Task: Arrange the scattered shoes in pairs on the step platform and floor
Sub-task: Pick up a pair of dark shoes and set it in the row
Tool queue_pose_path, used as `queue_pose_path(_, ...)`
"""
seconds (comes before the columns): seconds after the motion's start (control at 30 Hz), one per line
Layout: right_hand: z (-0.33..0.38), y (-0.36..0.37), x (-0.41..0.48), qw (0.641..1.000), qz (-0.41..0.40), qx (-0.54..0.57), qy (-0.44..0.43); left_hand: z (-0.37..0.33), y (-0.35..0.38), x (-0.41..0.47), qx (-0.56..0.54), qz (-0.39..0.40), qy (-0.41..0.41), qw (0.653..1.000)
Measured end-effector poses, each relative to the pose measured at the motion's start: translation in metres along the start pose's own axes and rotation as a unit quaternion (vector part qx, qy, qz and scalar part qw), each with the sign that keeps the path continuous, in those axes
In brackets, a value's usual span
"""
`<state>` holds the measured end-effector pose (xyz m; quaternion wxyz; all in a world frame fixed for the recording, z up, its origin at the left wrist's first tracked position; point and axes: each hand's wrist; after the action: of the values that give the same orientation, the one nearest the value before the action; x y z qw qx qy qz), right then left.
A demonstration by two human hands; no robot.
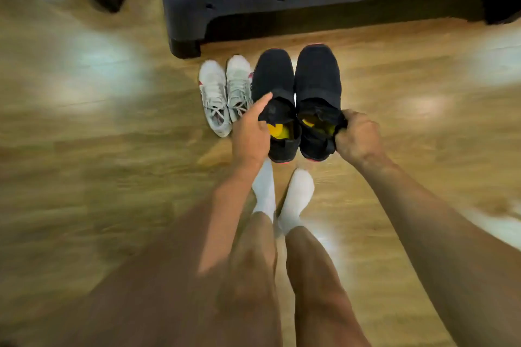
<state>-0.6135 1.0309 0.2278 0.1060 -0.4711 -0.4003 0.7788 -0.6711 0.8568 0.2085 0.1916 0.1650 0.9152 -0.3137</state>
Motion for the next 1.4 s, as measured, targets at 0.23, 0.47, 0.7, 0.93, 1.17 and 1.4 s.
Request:
queue_pose_path(0.23,-0.022,0.076,0.143,0.999,0.022,-0.035,0.012,0.076,0.085,0.116,0.052,0.046,-0.005,0.998)
queue_pose_path(0.47,-0.017,0.133,0.24,0.995,0.053,-0.08,-0.02,0.139,0.125,0.177,0.072,0.034,0.067,0.995)
queue_pose_path(0.7,-0.017,0.171,0.254,0.98,0.139,-0.141,0.005,0.166,0.138,0.195,0.188,0.177,-0.044,0.965)
queue_pose_path(0.93,0.007,0.136,0.219,0.983,0.134,-0.126,-0.003,0.132,0.117,0.182,0.168,0.216,-0.117,0.955)
queue_pose_path(1.17,0.071,0.054,0.105,0.97,0.106,-0.107,-0.191,0.038,0.042,0.121,0.123,0.09,-0.057,0.987)
queue_pose_path(1.4,0.138,-0.081,-0.066,0.872,0.035,-0.239,-0.427,-0.092,-0.099,-0.013,0.127,-0.088,0.051,0.987)
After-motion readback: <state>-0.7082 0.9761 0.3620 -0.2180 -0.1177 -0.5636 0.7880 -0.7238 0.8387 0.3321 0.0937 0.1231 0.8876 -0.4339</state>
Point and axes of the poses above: each hand's wrist, its own x-axis towards the middle knuckle, its own y-axis out of the palm, z = x × y, and after that the axes turned 5 degrees about y, right-handed
